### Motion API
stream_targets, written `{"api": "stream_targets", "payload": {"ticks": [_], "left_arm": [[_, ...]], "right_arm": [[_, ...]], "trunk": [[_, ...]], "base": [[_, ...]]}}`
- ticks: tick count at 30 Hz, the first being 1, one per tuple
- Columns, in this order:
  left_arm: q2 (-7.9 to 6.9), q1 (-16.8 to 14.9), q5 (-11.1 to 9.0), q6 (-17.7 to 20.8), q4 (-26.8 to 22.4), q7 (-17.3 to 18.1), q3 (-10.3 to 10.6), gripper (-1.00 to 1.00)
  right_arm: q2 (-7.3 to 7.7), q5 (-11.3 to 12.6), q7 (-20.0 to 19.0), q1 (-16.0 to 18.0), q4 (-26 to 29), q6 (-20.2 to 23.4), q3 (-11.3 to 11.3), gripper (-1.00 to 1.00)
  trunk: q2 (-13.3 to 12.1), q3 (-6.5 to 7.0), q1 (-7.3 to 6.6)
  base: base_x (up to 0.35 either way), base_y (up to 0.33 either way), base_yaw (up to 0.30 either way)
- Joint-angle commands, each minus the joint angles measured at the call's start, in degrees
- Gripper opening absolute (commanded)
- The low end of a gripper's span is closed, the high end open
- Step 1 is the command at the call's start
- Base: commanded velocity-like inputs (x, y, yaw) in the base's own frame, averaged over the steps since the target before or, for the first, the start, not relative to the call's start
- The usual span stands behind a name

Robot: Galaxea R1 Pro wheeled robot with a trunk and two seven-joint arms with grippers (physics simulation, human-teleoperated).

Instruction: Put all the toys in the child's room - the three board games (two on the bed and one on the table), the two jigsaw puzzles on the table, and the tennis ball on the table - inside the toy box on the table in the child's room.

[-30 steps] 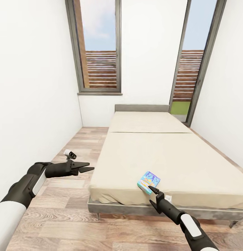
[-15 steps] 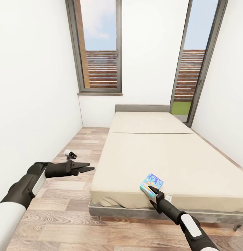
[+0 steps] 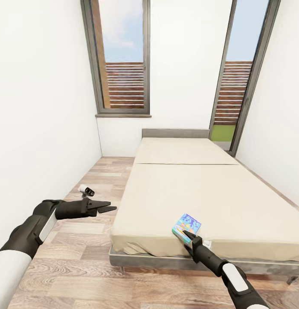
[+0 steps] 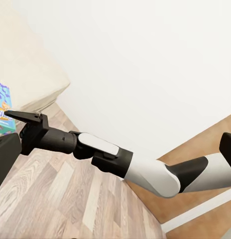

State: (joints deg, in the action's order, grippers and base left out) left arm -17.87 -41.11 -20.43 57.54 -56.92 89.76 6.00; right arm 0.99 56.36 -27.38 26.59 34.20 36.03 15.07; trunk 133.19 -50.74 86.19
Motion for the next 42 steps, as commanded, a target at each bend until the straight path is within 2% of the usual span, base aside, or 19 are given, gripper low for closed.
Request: {"api": "stream_targets", "payload": {"ticks": [1, 20, 31, 34, 42], "left_arm": [[-0.06, 0.0, -0.1, 0.6, 0.0, 0.2, 0.2, 1.0], [-0.14, 0.0, -0.1, 0.6, 0.0, 0.2, 0.0, 1.0], [-0.13, 0.0, -0.1, 1.1, -0.1, 0.2, 0.0, 1.0], [-0.2, 0.0, -0.1, 1.4, -0.2, 0.2, 0.0, 1.0], [-0.24, -0.1, 0.0, 1.8, -0.2, 0.2, -0.1, 1.0]], "right_arm": [[-0.03, 0.1, 0.0, 0.0, 0.0, 0.4, 0.2, -1.0], [-0.02, 0.2, 0.0, 0.0, 0.0, 0.4, 0.2, -1.0], [-0.05, 0.1, 0.0, 0.0, 0.0, 0.4, 0.2, -1.0], [-0.03, 0.1, 0.0, 0.0, 0.0, 0.4, 0.2, -1.0], [0.12, 0.1, 0.0, 0.1, 0.0, 0.4, 0.2, -1.0]], "trunk": [[0.0, -0.06, -0.01], [0.0, -0.06, -0.01], [-4.4, 1.92, -2.43], [-4.4, 1.92, -2.43], [-7.6, 3.35, -4.18]], "base": [[0.0, 0.0, 0.0], [0.0, 0.0, 0.0], [0.0, 0.0, 0.0], [0.0, 0.0, 0.0], [0.0, 0.0, 0.0]]}}
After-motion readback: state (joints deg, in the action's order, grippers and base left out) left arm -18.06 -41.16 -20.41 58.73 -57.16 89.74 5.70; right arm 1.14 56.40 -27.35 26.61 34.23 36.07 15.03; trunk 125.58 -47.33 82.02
